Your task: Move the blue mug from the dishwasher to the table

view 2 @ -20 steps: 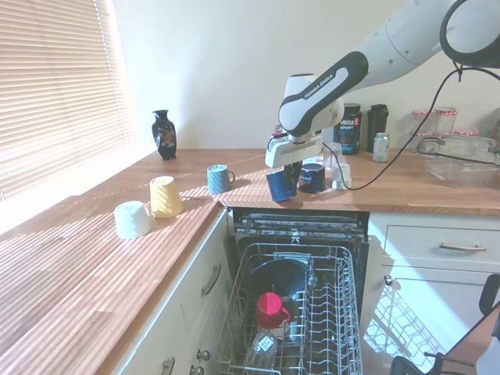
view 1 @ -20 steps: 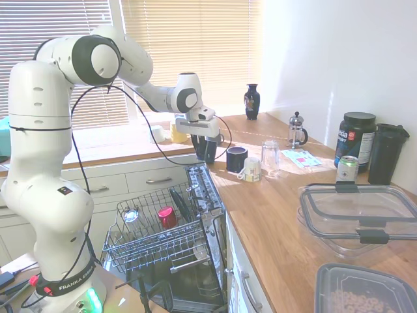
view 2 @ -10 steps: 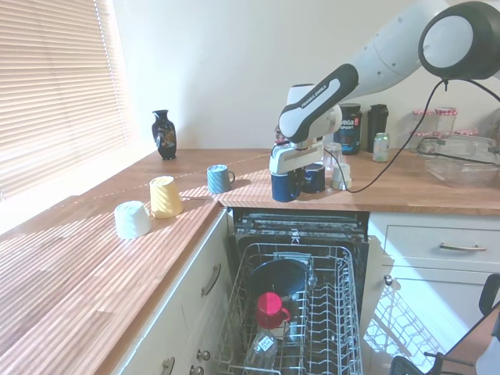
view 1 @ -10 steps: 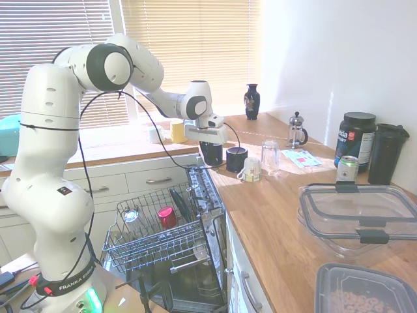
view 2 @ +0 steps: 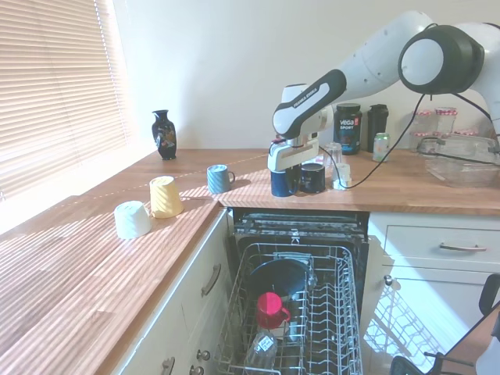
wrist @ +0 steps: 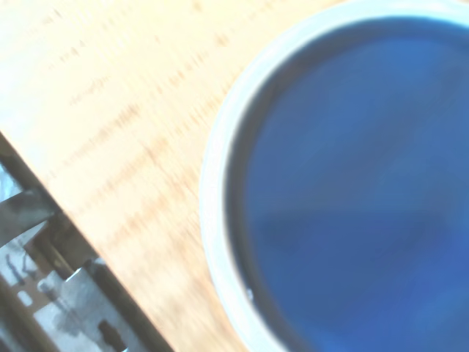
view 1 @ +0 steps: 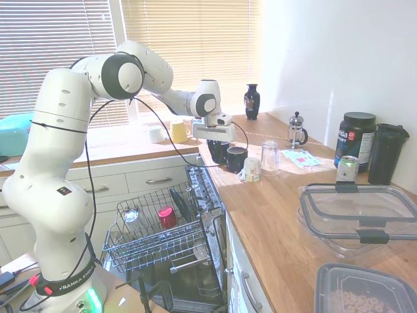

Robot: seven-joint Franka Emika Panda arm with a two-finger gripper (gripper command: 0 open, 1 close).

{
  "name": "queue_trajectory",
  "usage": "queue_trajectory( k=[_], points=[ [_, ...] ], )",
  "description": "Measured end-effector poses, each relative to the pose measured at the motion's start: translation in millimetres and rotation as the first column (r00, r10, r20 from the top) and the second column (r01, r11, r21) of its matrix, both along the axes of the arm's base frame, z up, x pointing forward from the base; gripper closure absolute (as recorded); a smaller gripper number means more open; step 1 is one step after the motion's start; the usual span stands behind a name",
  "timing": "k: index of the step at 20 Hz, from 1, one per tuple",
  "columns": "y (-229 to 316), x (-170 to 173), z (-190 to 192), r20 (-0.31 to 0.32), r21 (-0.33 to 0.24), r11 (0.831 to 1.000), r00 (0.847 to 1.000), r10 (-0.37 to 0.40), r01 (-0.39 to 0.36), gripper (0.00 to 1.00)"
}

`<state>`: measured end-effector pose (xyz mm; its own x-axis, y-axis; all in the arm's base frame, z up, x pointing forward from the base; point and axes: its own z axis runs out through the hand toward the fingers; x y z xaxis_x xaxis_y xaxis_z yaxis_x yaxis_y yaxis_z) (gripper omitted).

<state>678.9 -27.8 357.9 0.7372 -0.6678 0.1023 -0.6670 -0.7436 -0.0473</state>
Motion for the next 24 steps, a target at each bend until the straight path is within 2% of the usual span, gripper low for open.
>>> queue_trajectory(
  k=[1, 2, 5, 12, 17, 22, 24],
  points=[
    [0.7, 2.7, -0.2, 0.000, -0.001, 1.000, 1.000, 0.001, -0.001, 1.00],
    [1.5, 3.9, 0.1, -0.005, 0.000, 1.000, 1.000, 0.002, -0.002, 0.00],
    [4.9, 4.0, 2.2, -0.029, 0.002, 1.000, 1.000, 0.002, -0.002, 0.00],
    [21.2, 3.7, 0.0, -0.028, -0.012, 1.000, 1.000, 0.002, -0.002, 0.00],
    [22.5, -3.8, -21.3, -0.024, -0.016, 1.000, 1.000, -0.008, 0.007, 0.00],
    [27.6, -11.6, -18.0, 0.001, -0.026, 1.000, 1.000, -0.015, 0.015, 0.00],
    [36.7, -19.5, -4.5, 0.028, -0.033, 0.999, 0.999, -0.015, 0.016, 0.00]
  ],
)
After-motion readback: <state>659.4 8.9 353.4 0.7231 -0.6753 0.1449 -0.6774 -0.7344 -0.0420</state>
